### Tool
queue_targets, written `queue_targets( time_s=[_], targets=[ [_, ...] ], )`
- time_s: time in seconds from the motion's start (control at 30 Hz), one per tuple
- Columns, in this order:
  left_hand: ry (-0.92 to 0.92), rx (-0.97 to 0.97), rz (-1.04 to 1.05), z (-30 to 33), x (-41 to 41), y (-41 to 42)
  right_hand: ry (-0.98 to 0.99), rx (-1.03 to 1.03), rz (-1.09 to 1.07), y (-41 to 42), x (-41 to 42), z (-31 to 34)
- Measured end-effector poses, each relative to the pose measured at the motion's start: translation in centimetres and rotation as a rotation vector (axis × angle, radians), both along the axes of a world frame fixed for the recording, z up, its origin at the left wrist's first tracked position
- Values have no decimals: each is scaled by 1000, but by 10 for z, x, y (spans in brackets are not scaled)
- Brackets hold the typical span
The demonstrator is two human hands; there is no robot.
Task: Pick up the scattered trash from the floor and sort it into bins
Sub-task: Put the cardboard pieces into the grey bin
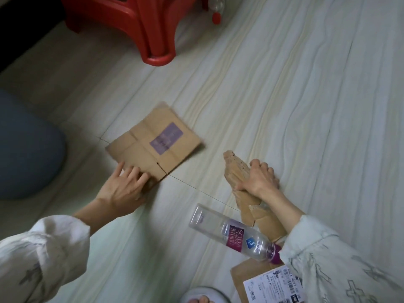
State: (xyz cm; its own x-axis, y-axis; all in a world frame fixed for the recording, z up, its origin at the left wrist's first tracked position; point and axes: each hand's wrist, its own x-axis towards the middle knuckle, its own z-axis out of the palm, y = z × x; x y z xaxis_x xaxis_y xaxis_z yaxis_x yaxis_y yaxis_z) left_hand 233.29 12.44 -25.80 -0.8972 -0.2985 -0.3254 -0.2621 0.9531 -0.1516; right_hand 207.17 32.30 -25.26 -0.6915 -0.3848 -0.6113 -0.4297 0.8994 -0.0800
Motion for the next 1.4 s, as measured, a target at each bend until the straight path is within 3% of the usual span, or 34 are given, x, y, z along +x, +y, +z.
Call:
queue_targets(
  time_s=[0.17, 0.27, 0.37, 0.47, 0.63, 0.7, 0.77, 0.87, 1.0, 1.17, 1.4],
  targets=[
    [-111, 233, 271, 5, 6, 7, 34, -64, 0, -6, 5, 5],
    [-86, 257, 365, 3, 3, 7, 22, -283, -14, -14, 10, 14],
    [-123, 201, 407, 1, 0, 5, 7, -602, -208, -28, 21, 25],
    [-139, 62, 302, 3, -5, 4, -75, -792, -401, -40, 32, 36],
    [-262, -33, 20, 9, -6, 5, -157, -895, -527, -51, 49, 36],
    [-209, -135, -81, 10, -3, 7, -175, -908, -538, -52, 53, 36],
    [-85, -133, -79, 9, -3, 0, -207, -933, -553, -52, 56, 37],
    [-96, -137, 54, 29, -2, -3, -211, -945, -562, -52, 62, 43],
    [99, -49, 253, 61, 1, -10, -202, -978, -537, -60, 73, 62],
    [640, 89, 600, 132, 8, -26, -233, -1116, -455, -79, 92, 107],
    [1284, 71, 579, 236, 50, -50, -272, -1350, -243, -134, 128, 200]
  ],
)
